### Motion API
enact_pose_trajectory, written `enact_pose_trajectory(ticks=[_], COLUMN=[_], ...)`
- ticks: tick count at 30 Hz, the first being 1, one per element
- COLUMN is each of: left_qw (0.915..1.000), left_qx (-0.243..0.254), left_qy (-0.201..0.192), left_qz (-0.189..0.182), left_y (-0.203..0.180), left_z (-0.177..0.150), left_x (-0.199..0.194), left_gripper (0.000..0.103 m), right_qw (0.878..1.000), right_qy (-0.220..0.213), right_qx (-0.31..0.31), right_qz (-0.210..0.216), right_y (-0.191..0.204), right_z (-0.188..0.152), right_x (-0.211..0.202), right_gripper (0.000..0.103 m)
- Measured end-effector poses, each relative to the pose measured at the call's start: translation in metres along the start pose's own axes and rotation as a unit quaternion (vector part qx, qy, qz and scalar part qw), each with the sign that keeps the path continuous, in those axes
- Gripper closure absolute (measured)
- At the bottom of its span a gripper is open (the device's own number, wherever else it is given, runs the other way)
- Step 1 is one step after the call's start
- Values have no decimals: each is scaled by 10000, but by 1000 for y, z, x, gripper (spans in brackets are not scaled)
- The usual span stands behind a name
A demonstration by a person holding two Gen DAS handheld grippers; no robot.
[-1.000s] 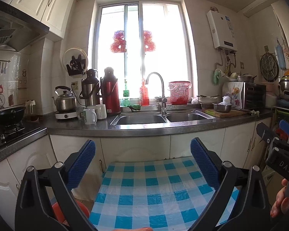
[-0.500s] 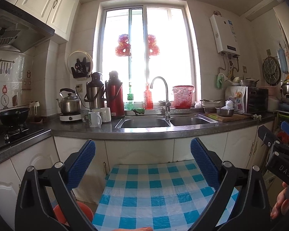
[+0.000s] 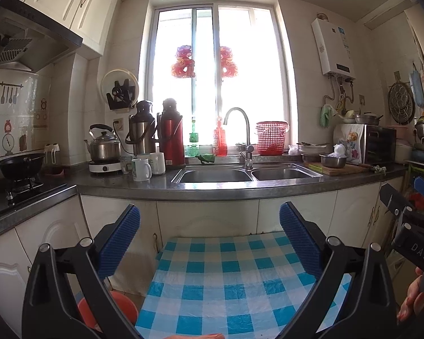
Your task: Collect trash
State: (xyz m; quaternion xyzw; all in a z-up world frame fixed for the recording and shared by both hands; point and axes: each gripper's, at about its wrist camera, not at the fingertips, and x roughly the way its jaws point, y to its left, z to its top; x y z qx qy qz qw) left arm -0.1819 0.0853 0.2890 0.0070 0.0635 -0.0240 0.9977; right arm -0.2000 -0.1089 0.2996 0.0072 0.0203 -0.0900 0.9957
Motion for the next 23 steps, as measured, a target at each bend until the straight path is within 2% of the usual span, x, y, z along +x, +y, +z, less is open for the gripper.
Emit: enact_pose_trajectory(ticks=[9, 12, 15, 18, 21, 23], left_qw=[9995, 9982, 9948, 9863, 9726, 9646], left_qx=[50, 24, 40, 48, 57, -37], left_qy=[295, 589, 1015, 1651, 2326, 2634], left_qz=[-25, -144, -109, -27, 27, 129], left_y=[-5, -11, -20, -33, -46, -50], left_z=[-18, -35, -63, -105, -150, -175], left_x=[27, 46, 72, 110, 149, 170], left_gripper=[4, 4, 4, 4, 4, 4], right_qw=[9992, 9972, 9928, 9833, 9702, 9616], right_qy=[372, 691, 1107, 1690, 2299, 2662], right_qx=[84, 178, 364, 586, 716, 663], right_qz=[132, 208, 296, 350, 255, 126], right_y=[-4, -10, -18, -31, -42, -47], right_z=[-20, -35, -56, -87, -126, -153], right_x=[28, 47, 70, 100, 133, 154], right_gripper=[8, 8, 8, 8, 8, 8])
